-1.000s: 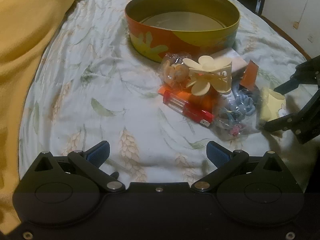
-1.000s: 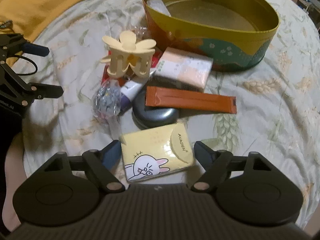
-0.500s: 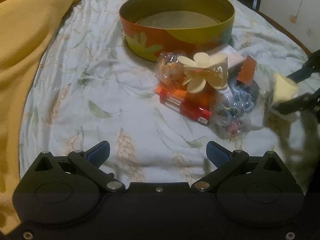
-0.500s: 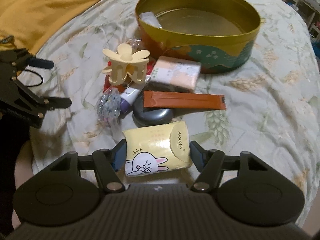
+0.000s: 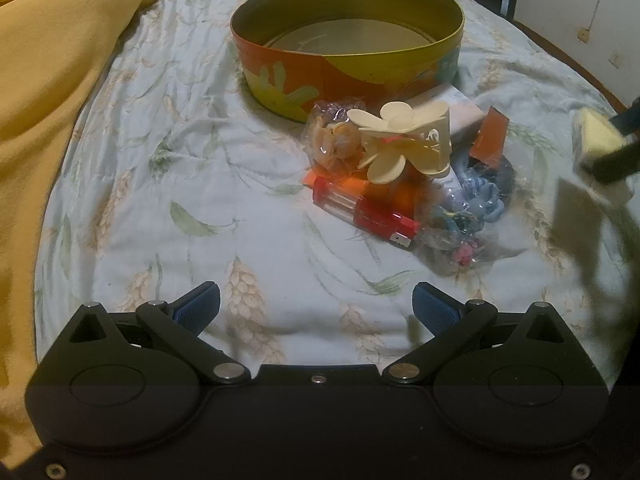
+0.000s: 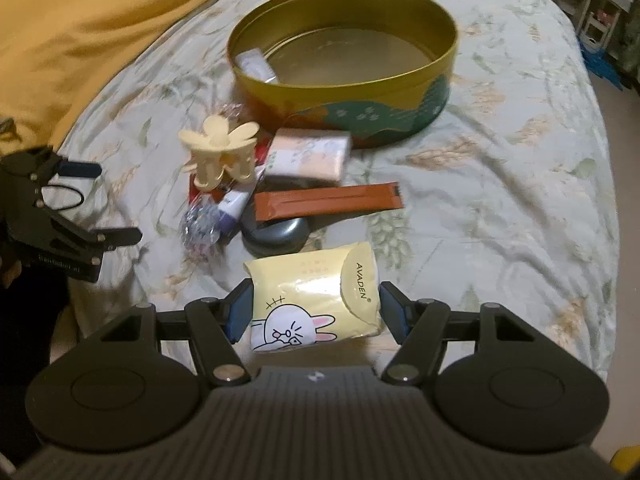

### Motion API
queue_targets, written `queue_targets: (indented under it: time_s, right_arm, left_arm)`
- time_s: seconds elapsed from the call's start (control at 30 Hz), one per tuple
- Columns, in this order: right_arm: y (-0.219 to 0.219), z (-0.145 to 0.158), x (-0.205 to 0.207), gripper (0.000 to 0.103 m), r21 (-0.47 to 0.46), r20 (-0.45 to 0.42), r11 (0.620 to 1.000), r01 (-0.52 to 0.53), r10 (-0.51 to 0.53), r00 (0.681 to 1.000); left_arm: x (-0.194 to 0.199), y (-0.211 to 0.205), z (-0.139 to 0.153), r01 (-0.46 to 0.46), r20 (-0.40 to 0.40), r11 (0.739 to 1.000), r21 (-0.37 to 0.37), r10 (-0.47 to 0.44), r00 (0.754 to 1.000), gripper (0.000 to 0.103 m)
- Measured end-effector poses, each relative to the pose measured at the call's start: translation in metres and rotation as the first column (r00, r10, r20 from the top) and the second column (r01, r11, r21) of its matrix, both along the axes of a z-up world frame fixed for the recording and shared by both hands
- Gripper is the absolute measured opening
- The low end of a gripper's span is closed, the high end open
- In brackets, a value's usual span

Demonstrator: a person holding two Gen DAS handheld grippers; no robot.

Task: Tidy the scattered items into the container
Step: 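Carry the tissue pack with the right gripper into the tin and release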

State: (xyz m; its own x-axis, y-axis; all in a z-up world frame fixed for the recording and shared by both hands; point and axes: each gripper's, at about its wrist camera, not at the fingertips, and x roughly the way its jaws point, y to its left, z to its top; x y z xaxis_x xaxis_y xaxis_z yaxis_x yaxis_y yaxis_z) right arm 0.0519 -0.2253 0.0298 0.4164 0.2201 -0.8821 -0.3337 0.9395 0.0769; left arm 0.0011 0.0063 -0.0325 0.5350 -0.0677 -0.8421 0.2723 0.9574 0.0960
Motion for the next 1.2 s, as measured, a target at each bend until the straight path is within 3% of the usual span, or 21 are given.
queue_targets:
  time_s: [0.67,1.2]
  right_arm:
    - [-0.007,0.057,0.028,0.068,0.012,0.093,0.999,0.040,-0.041,0.995]
    - [0.011,0.093,0.056,0.068,-0.005,0.161,1.000,-0.006,0.006,0.987]
  left_arm:
    - [0.001,0.003,0.000,-0.002,-0.008,1.000,-0.026,0.002,1.000,0.102]
    - [0.001,0.003,0.000,-0.001,-0.010,1.000,-0.029,0.000,1.000,0.102]
